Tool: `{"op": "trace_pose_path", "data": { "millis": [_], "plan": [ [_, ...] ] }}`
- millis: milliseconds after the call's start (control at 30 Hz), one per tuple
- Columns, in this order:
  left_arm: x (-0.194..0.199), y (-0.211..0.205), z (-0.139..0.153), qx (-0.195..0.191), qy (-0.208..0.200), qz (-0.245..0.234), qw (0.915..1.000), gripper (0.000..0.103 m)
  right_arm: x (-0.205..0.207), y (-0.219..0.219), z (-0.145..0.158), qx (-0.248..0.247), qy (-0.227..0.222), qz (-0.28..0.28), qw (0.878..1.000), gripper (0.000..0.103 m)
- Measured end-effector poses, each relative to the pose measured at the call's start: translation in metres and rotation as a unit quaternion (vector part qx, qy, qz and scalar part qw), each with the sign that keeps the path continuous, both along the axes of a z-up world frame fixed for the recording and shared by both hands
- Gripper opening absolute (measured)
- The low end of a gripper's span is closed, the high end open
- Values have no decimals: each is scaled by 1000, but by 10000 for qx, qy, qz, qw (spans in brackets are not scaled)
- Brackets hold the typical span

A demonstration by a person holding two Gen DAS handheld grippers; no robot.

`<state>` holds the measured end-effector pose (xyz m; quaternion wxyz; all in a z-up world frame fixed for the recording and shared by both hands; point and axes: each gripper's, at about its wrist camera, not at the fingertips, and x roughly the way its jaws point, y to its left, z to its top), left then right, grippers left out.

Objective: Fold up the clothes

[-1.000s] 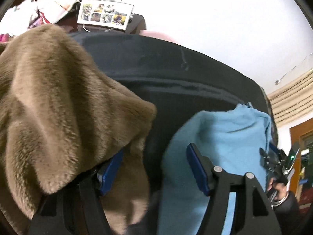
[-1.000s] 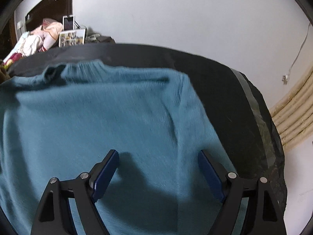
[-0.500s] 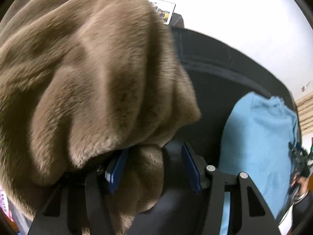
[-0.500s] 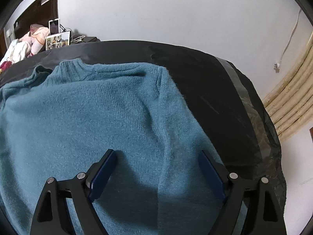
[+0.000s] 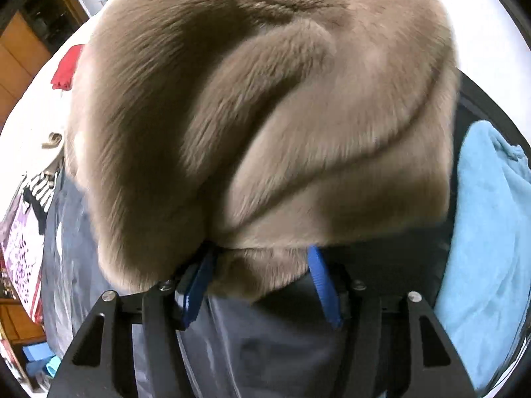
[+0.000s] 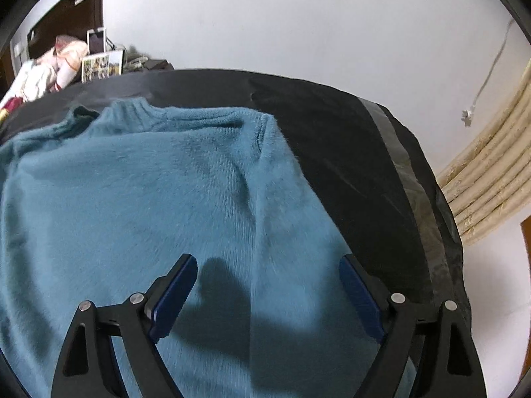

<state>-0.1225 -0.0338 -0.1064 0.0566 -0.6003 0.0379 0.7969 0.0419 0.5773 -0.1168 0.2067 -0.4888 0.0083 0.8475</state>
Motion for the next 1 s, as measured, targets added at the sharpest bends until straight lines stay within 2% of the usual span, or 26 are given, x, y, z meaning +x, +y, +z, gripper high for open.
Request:
{"op": "trace_pose_path", "data": {
  "millis": [133, 233, 400, 500, 600, 667, 733, 867, 1000],
  "plan": [
    [36, 24, 17, 232, 133, -277, 9993, 75, 44, -2, 14, -119, 194, -90, 9997, 88],
    [63, 42, 30, 403, 227, -495, 9977, 79, 85, -4, 16, -135, 242, -219, 9994, 88],
    [86, 103, 37, 582, 200, -1164, 9913, 79, 137, 18, 3, -14, -82, -648, 9979, 88],
    [89, 120, 24, 430, 226, -1360, 9895, 79, 152, 34, -3, -171, -145, -883, 9958, 88],
    [84, 130, 14, 321, 203, -1276, 9911, 79, 159, 38, 5, -384, 21, -1002, 9942, 88],
    [81, 133, 7, 231, 190, -1181, 9926, 79, 160, 31, 13, -457, 167, -914, 9946, 88],
    [73, 137, -1, -4, 214, -1044, 9943, 79, 159, 20, 13, -767, 201, -704, 9944, 89],
    [59, 142, -8, -493, 316, -864, 9945, 79, 146, -11, -5, -630, -159, -51, 9979, 89],
    [43, 137, -6, -854, 430, -714, 9928, 79, 147, -14, -13, -217, -412, -80, 9989, 89]
  ]
}}
